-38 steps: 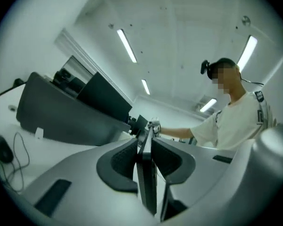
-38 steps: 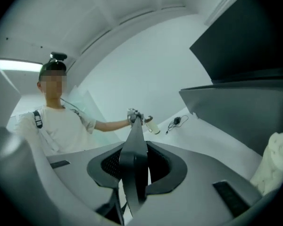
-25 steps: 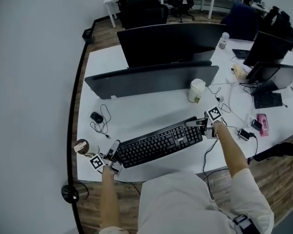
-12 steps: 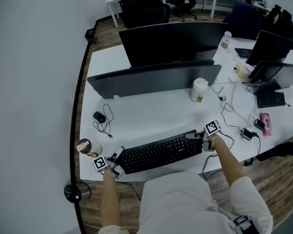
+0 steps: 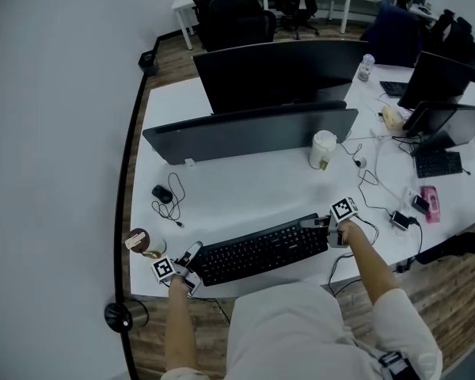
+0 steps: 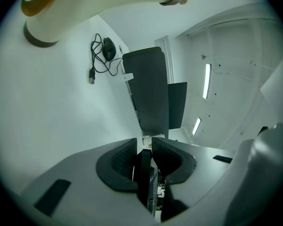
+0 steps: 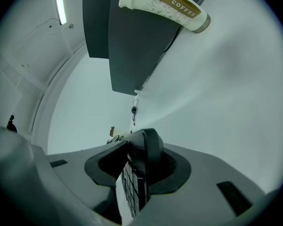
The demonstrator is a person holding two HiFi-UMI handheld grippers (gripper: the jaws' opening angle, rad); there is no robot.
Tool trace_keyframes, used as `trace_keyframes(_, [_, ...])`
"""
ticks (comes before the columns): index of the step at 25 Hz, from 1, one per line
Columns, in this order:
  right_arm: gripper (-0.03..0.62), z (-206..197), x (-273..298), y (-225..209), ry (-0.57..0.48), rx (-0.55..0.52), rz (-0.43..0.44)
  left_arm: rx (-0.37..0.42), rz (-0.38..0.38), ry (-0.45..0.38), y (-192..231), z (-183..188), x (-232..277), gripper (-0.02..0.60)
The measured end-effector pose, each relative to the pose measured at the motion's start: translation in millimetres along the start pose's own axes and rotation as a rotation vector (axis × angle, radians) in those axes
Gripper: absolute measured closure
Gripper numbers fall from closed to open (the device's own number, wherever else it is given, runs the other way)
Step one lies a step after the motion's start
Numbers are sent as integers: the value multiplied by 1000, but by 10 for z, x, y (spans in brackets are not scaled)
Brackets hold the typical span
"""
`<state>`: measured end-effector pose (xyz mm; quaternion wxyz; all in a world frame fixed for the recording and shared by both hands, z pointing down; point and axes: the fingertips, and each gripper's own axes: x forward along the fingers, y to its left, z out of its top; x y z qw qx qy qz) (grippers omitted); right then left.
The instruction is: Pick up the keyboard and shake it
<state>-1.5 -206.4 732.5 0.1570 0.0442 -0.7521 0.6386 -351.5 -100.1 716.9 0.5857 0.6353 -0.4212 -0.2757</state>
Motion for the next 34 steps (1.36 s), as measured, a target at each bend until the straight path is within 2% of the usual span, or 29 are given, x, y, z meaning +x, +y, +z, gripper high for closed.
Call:
trace_keyframes(22, [425, -46, 87, 49, -2, -40, -26, 34, 14, -8, 37, 25, -112, 474])
trace_keyframes(34, [421, -116, 140, 57, 15, -56, -33, 7, -17, -19, 38, -21, -207, 474])
